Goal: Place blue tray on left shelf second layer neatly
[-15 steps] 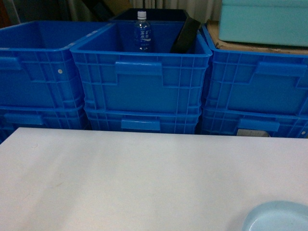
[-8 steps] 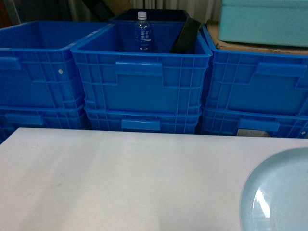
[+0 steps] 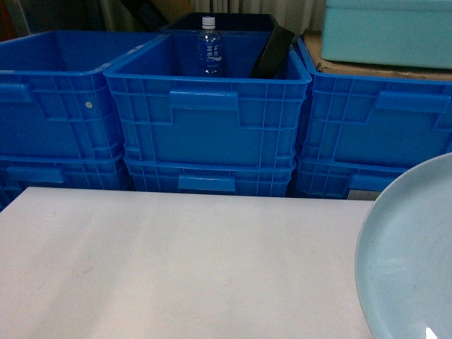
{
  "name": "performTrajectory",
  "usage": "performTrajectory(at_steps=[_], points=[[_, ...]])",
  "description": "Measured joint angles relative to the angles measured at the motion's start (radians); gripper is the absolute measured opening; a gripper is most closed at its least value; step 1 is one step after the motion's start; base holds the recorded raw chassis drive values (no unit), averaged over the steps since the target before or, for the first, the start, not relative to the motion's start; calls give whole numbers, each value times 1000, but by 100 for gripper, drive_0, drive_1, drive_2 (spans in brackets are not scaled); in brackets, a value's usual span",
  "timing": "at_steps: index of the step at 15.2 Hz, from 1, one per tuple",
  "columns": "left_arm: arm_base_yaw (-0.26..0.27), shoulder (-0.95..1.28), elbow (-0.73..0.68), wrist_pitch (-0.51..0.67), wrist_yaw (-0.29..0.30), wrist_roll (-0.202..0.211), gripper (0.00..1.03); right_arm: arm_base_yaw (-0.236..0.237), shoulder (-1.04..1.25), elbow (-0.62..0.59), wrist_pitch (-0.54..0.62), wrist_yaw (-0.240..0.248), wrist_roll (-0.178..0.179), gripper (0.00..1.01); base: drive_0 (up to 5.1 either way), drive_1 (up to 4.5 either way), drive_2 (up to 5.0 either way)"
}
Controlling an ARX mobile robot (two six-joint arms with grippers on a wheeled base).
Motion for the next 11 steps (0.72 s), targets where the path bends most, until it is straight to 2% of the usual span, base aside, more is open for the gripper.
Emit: performTrajectory(at_steps=[1, 4, 7, 8, 11], points=[[0, 0, 0, 0, 0, 0, 98, 13, -34, 6, -21, 1, 5, 2, 0, 0, 0], [0, 0, 0, 0, 0, 0, 98, 125, -126, 18, -76, 61, 19, 2, 0, 0, 0], [0, 0, 0, 0, 0, 0, 98, 205, -217, 20, -166, 121, 27, 2, 0, 0, 0], [0, 0, 0, 0, 0, 0, 98, 220, -284, 20, -206, 137, 31, 2, 0, 0, 0], [0, 0, 0, 0, 0, 0, 98, 218, -424, 20, -288, 159, 31, 2, 0, 0, 0]])
